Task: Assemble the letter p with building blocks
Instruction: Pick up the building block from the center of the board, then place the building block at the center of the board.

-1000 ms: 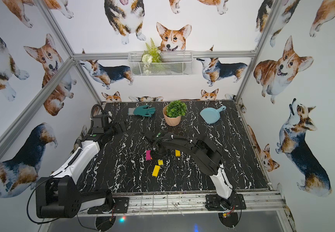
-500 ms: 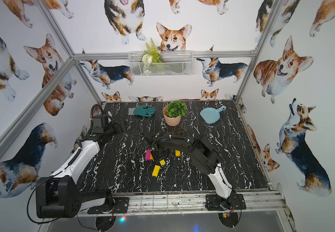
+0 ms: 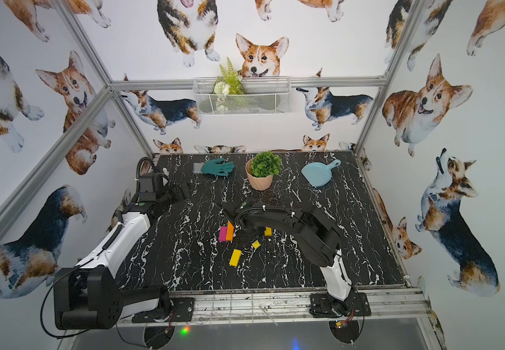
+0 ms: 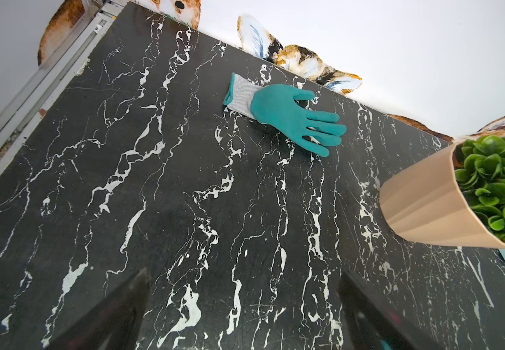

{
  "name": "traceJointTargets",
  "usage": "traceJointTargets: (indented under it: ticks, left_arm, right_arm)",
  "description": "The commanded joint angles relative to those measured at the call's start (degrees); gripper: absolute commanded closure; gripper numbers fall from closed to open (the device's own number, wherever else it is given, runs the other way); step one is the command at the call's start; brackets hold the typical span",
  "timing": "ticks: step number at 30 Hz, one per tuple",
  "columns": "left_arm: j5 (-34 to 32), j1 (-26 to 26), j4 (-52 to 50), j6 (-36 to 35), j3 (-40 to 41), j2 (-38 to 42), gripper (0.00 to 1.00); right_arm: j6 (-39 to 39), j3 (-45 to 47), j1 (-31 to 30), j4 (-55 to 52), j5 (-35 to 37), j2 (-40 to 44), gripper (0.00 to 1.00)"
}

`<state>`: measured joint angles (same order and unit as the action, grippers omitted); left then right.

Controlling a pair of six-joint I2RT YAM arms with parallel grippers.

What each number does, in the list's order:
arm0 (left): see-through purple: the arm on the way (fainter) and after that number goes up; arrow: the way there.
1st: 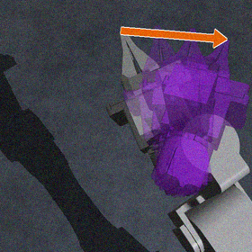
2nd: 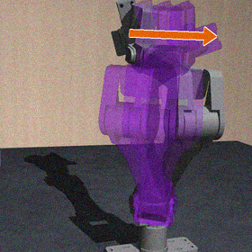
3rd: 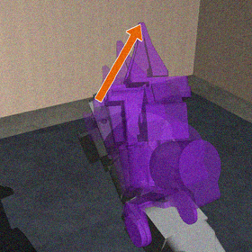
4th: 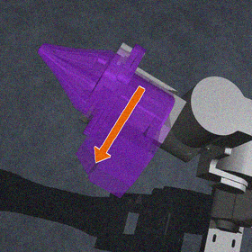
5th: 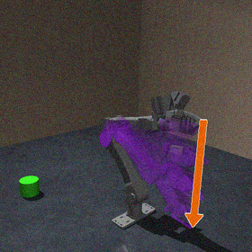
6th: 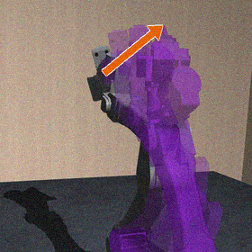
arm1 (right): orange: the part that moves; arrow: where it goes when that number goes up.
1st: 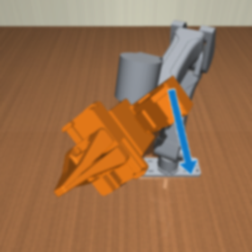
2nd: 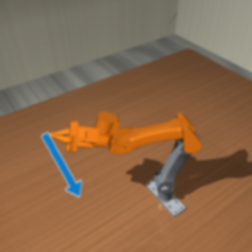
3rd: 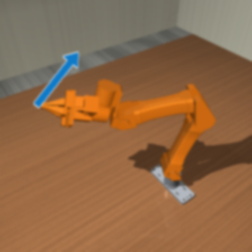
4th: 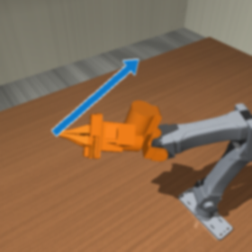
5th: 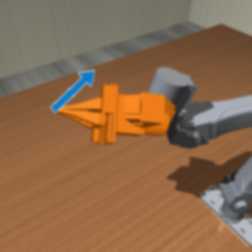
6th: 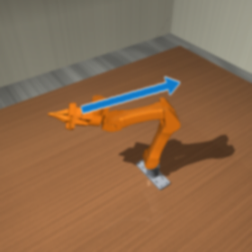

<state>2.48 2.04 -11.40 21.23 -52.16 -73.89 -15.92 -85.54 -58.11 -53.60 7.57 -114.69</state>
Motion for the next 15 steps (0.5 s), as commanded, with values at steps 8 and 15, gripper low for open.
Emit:
traceJointTargets:
  ticks: [8,15]
  left_arm:
    - [0.9,-0.1,1.7,0.7,0.1,-0.2,0.00]
    - [1.0,0.0,1.6,0.6,0.1,0.0,0.00]
  right_arm:
    - [11.0,2.4,1.0,-1.0,-3.1,1.2,0.67]
    - [9.7,3.1,1.0,1.6,-6.8,1.4,0.42]
